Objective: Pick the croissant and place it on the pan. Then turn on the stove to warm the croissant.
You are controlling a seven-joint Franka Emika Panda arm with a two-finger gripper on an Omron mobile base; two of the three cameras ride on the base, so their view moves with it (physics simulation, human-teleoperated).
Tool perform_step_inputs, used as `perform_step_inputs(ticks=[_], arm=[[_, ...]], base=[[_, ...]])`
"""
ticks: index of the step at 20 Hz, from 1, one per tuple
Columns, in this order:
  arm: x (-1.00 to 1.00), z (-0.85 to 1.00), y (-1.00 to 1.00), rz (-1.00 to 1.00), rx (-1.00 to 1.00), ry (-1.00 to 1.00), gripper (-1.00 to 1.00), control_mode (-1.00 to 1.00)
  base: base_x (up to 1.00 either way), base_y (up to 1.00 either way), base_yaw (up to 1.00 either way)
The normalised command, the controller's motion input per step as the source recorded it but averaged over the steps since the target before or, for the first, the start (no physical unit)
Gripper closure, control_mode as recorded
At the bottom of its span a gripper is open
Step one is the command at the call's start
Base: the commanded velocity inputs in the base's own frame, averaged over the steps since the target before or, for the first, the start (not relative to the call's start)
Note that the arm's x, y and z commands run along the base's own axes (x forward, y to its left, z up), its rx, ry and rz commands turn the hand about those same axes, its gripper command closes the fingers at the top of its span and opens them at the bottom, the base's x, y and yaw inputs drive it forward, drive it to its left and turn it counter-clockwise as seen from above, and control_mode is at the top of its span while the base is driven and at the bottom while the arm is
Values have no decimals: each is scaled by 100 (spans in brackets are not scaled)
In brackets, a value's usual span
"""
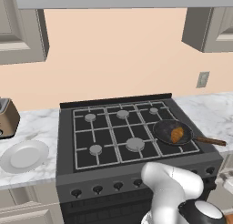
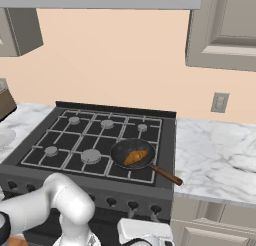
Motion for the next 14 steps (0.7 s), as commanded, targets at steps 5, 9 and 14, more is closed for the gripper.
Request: perform_step_inputs(ticks=[5,9,14], arm=[[17,-5,0,-8,0,0,-100,-100],[12,-16,0,-3,0,0,-100,-100],[9,-15,0,-1,0,0,-100,-100]], base=[[0,0,0],[0,0,0],[0,0,0]])
